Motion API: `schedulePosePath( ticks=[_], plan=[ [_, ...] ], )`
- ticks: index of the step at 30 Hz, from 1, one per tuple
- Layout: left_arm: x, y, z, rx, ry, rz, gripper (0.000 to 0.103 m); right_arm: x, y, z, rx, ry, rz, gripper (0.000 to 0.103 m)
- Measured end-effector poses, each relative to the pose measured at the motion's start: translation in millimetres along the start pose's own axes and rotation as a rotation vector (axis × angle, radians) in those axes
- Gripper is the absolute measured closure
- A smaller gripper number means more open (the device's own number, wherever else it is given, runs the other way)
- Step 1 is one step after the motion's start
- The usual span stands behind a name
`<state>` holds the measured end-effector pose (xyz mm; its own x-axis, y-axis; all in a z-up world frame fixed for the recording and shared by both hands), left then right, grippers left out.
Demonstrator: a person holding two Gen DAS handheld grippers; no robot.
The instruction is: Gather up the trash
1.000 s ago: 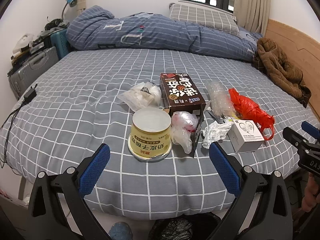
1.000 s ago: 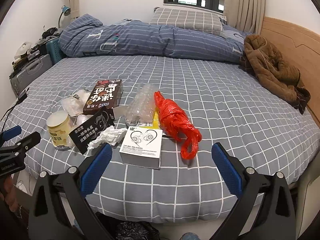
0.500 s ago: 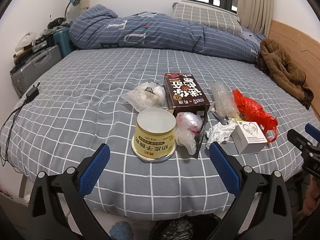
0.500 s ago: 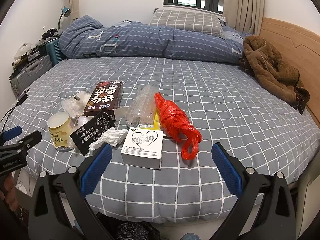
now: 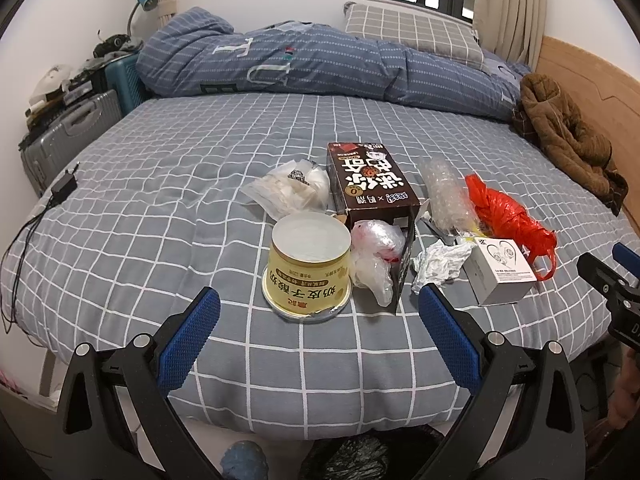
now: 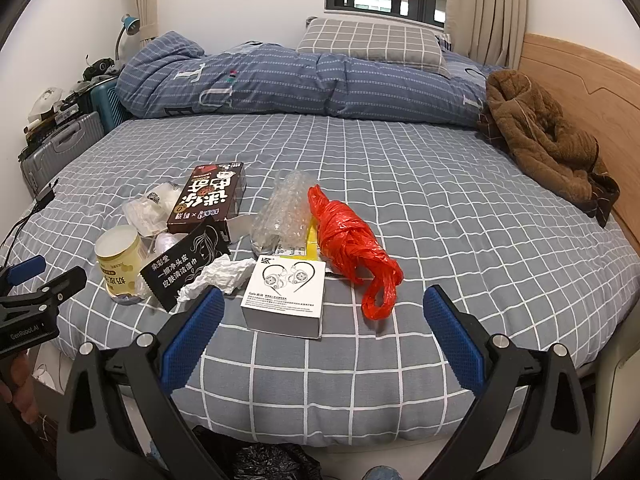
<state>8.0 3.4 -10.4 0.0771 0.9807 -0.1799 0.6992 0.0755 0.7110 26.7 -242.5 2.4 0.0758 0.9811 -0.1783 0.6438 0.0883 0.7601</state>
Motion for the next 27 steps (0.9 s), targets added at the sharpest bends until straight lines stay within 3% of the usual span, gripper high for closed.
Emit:
schedulePosePath(
  ticks=[27],
  plan=[
    [-2.4, 2.5, -1.7, -0.005, -0.008, 0.000, 0.006, -3.3, 0.3, 0.8, -0.002, -0.010, 0.013, 0.007]
  ],
)
Point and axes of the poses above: each gripper's, at about its wrist camera, not at the fingertips, and z roughly the way its jaws point, x to its left, y to its top, the point moved 1 cm from there along z, roughly the way its jaws point, and after that the axes turned 13 degrees about -y, right-handed, at the moved point
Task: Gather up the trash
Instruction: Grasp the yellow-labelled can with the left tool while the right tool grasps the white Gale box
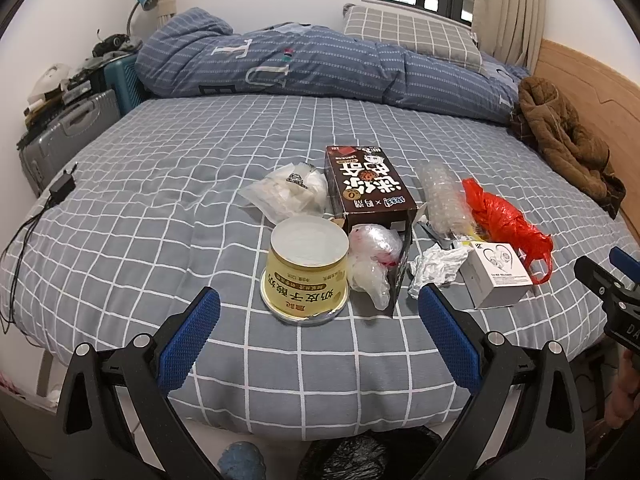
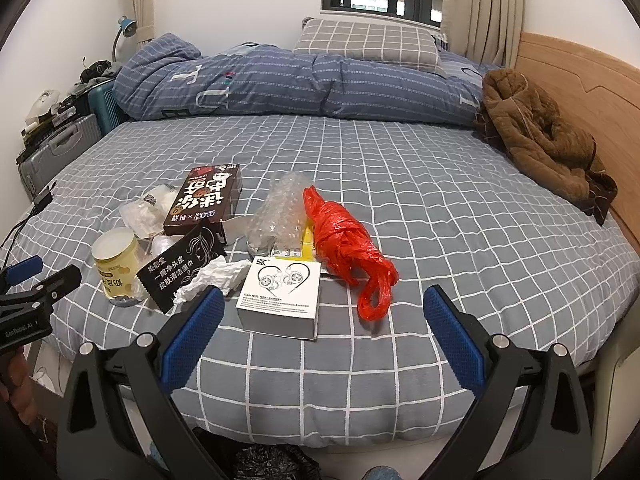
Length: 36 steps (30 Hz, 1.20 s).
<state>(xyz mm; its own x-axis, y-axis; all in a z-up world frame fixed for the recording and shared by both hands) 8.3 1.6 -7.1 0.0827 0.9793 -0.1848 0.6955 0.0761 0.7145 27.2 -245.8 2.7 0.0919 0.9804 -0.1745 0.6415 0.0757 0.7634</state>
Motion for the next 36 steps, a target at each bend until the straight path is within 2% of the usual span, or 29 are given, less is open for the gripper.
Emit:
schedulePosePath(
  ticks=[11, 26, 36],
  plan=[
    [3.1, -0.2, 4.4, 0.008, 0.009, -0.005, 0.006, 3.6, -0.3, 3.4, 0.008, 0.006, -0.006, 0.007],
    [39.7, 6.0, 63.2, 0.090, 0.026, -0.047, 0.007, 45.4, 1.3, 68.4, 0.116, 0.024, -0.048, 0.007],
    [45.4, 17.5, 96.2, 0.099, 0.021, -0.047, 0.009, 59.5, -8.9, 108.7, 0.190, 0.030, -0.042, 0.008]
  ],
)
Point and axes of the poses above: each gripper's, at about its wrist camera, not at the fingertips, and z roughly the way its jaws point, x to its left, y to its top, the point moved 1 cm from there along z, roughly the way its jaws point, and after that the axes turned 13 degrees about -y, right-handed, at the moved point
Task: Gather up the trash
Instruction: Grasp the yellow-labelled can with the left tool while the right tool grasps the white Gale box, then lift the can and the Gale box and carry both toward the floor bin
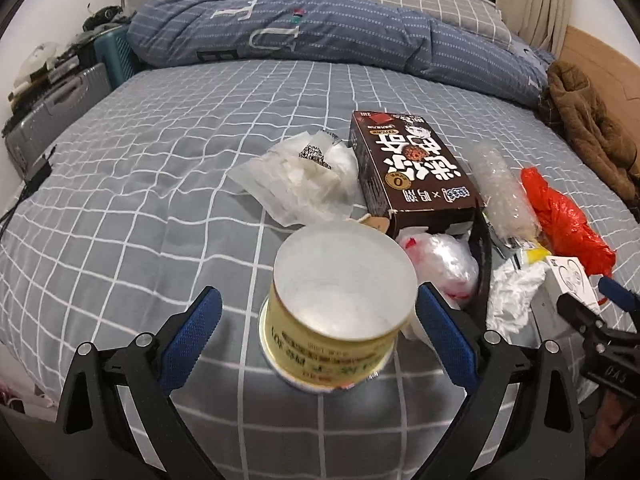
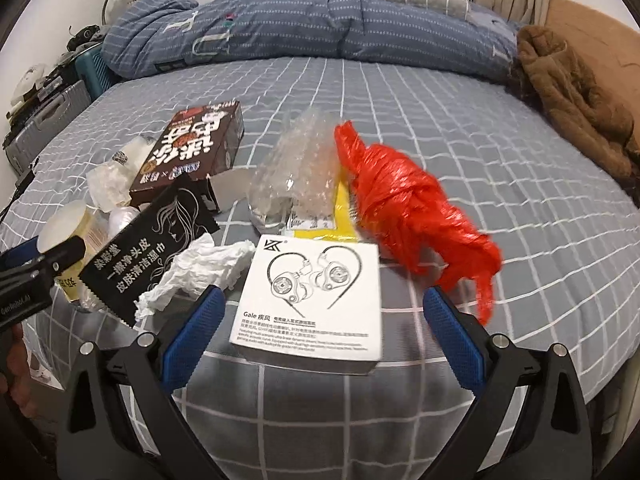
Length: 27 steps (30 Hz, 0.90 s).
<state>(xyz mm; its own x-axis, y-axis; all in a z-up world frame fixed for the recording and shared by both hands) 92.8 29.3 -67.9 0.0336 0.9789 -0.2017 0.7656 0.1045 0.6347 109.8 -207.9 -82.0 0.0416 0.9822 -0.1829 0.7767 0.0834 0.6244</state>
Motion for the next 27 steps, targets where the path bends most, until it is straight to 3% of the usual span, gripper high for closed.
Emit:
schedulePosePath(
  ticks=[5, 9, 14, 27],
  plan=[
    [1.0, 1.6, 11.5, 0.016, -0.012, 0.001, 0.017, 9.4, -4.2, 11.9, 0.020, 0.016, -0.010, 0.014],
    [1.1, 1.3, 18.9, 0.018, -0.043, -0.001, 0.029, 13.4, -8.3, 20.1, 0.030, 0.025, -0.002, 0.021],
    [0.1, 0.5, 21.9, 0.003, -0.033, 0.006, 0.029, 17.3, -11.2, 31.0, 0.043, 0.014, 0.003, 0.035],
    [5.2, -2.3, 16.3, -0.015, -0.033, -0.006, 0.030, 11.4, -11.8, 26.1, 0.015, 0.023, -0.001, 0.036]
  ],
)
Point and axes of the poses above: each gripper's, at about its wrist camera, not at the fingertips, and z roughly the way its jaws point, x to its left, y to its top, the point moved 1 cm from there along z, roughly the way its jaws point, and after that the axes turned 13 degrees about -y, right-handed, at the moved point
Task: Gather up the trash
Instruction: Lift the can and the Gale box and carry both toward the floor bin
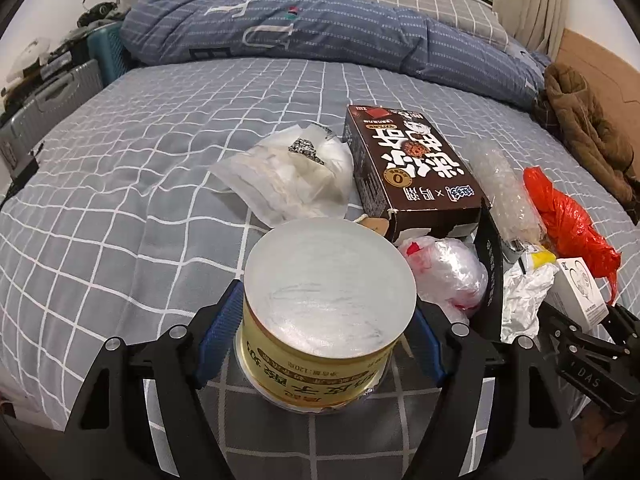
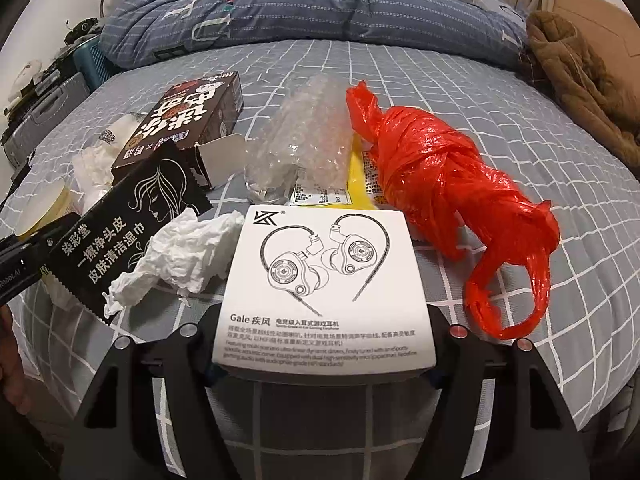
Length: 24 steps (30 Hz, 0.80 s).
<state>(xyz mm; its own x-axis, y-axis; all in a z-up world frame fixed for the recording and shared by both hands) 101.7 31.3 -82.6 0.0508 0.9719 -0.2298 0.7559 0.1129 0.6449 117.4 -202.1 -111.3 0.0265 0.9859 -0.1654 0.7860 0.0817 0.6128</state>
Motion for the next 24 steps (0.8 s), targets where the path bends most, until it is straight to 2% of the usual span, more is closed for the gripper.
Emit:
schedulePosePath(
  ticks=[16, 24],
  plan=[
    [-2.2, 5.6, -17.9, 0.000, 0.011, -0.013, 0.030, -4.5, 7.5, -23.9, -0.018, -0.008, -0.012, 0.036],
    [-11.5, 4.3, -32.2, 0.001, -0.009, 0.000, 0.030, -9.0, 7.5, -37.9, -0.017, -0.018, -0.007, 0.036]
  ],
)
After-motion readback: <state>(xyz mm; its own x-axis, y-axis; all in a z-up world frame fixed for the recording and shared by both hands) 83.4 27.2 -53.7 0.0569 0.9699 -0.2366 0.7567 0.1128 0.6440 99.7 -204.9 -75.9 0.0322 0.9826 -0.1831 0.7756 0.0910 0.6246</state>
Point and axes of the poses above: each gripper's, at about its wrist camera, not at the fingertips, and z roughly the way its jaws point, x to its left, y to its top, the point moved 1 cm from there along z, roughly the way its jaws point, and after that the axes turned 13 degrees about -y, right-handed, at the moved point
